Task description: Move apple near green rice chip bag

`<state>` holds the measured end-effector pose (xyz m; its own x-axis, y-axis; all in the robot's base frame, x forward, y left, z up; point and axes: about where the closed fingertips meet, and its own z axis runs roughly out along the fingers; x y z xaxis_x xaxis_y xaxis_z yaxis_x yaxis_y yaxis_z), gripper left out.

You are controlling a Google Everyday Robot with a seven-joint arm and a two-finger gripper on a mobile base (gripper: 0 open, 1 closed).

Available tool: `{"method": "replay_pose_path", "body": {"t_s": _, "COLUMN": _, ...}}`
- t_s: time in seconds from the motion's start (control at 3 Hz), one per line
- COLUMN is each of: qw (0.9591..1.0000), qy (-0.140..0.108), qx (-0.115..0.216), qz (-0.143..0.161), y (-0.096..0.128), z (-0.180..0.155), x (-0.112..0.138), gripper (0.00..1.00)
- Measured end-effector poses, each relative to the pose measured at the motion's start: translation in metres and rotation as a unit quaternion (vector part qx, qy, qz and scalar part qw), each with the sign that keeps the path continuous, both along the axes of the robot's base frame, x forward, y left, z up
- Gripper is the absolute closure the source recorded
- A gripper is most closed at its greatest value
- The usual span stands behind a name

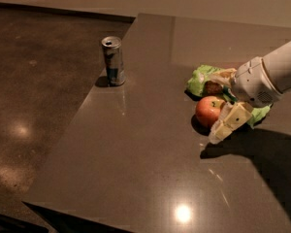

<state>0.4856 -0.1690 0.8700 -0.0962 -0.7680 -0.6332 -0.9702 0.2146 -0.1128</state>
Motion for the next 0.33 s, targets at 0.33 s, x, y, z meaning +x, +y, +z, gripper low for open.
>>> {"method": "replay_pose_path", "body": {"t_s": 0.33, "qw": 1.0, "qy": 0.0, "qx": 0.0, "qz": 0.0, "y": 0.0001, "z": 0.0, "x": 0.0, "gripper": 0.0}}
